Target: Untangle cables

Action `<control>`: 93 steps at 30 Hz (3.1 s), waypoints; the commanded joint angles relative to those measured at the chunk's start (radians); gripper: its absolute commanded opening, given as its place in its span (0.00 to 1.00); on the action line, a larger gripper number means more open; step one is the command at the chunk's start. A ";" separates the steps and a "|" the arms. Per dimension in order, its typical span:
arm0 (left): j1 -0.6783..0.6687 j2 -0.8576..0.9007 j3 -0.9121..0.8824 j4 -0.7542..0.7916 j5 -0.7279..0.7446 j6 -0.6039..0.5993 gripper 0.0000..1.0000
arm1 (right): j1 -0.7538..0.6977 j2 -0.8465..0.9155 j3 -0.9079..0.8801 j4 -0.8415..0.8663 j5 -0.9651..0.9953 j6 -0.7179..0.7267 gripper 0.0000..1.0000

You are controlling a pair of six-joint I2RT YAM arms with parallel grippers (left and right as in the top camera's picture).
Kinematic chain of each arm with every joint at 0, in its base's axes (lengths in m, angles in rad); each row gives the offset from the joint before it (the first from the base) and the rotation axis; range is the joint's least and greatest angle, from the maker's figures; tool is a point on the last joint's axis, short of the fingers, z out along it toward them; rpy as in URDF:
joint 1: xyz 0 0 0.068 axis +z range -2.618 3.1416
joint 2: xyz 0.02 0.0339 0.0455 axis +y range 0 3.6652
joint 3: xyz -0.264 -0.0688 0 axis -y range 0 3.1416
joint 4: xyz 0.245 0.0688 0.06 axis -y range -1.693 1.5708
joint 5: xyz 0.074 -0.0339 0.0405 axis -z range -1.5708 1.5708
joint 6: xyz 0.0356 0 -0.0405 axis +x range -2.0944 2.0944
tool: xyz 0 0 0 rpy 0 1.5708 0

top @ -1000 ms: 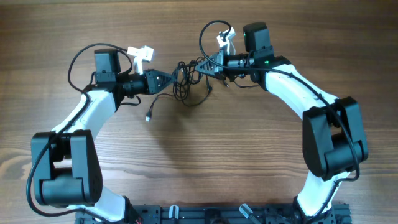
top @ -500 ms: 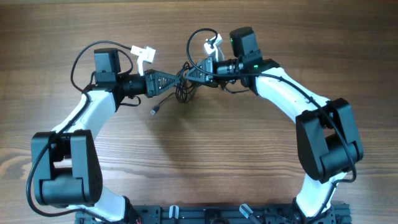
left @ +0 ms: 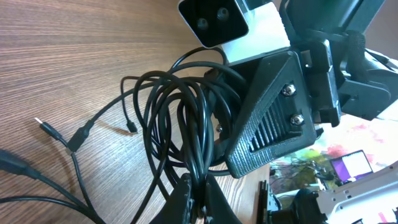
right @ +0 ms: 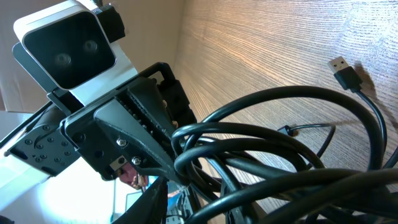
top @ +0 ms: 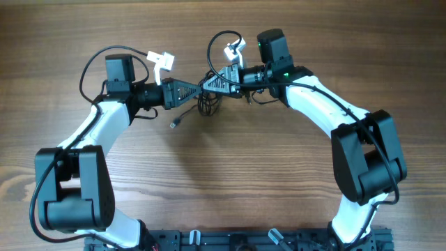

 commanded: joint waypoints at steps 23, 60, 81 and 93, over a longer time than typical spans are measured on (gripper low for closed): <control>-0.004 0.014 0.000 0.014 0.051 0.017 0.04 | 0.030 -0.023 0.006 0.007 0.084 -0.023 0.04; -0.004 0.014 0.000 0.019 0.032 -0.006 0.04 | 0.012 -0.023 0.006 -0.101 0.153 -0.173 0.34; -0.004 0.014 0.000 0.026 0.104 -0.003 0.04 | 0.003 -0.023 0.006 -0.037 0.071 -0.118 0.38; -0.004 0.014 0.000 0.026 0.115 -0.003 0.04 | 0.039 -0.023 0.006 -0.055 0.243 -0.068 0.31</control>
